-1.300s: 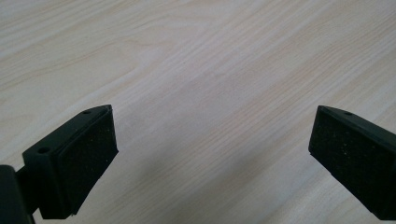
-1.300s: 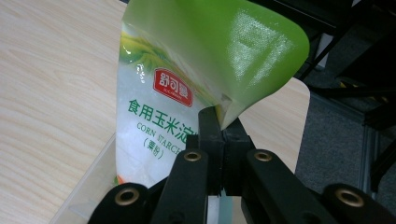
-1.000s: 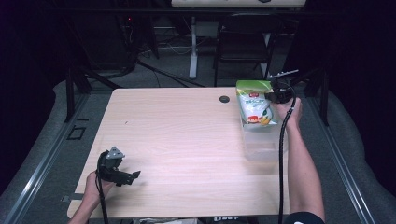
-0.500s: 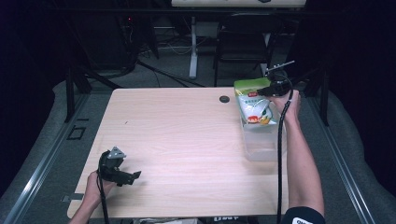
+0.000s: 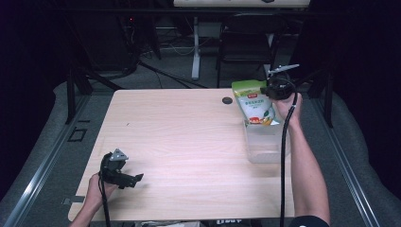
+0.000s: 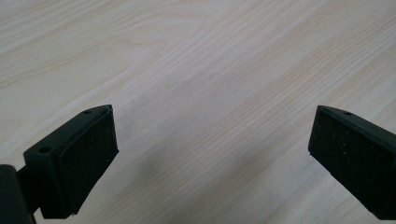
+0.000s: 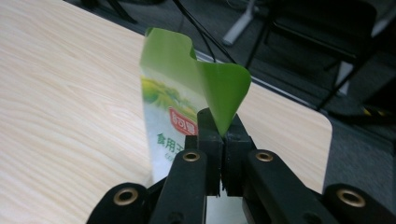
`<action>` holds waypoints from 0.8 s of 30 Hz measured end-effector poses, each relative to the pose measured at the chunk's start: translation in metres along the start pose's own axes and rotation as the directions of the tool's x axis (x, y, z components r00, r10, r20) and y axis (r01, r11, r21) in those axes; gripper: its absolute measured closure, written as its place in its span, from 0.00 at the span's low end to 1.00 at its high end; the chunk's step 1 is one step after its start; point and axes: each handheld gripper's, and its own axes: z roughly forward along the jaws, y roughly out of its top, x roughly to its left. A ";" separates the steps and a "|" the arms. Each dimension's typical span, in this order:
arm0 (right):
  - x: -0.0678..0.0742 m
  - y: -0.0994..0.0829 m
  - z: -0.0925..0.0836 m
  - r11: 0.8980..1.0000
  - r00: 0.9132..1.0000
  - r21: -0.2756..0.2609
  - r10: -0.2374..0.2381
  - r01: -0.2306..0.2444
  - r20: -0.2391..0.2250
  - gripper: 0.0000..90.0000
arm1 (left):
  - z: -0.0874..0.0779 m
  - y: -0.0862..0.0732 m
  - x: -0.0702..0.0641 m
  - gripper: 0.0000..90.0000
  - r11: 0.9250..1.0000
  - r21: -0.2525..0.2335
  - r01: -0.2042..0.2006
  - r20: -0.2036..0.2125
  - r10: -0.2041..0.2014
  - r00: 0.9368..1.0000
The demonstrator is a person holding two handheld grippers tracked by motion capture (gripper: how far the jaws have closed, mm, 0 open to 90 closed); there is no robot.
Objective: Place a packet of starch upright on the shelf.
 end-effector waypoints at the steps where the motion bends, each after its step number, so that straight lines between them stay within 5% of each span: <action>1: 0.001 0.000 -0.003 1.000 1.000 -0.008 -0.005 0.005 -0.009 0.99 | 0.000 0.000 0.000 0.01 1.000 0.001 -0.003 0.000 0.003 1.000; 3: 0.003 -0.001 -0.008 0.999 0.999 -0.024 -0.033 0.032 -0.027 0.99 | 0.001 0.000 0.000 0.01 1.000 0.004 -0.005 0.001 0.005 1.000; 7: -0.002 -0.009 -0.010 0.998 0.999 -0.057 -0.015 0.012 -0.048 0.99 | 0.001 0.000 0.000 0.01 1.000 0.005 -0.005 -0.002 0.005 1.000; 9: -0.009 -0.014 -0.008 0.997 0.999 -0.069 0.026 -0.029 -0.038 0.99 | 0.000 0.000 0.000 0.01 1.000 0.002 -0.004 -0.003 0.004 1.000; 24: -0.040 -0.042 0.001 0.993 0.991 -0.025 0.116 -0.115 0.063 0.98 | -0.001 0.000 0.000 0.01 1.000 -0.001 -0.002 -0.004 0.002 1.000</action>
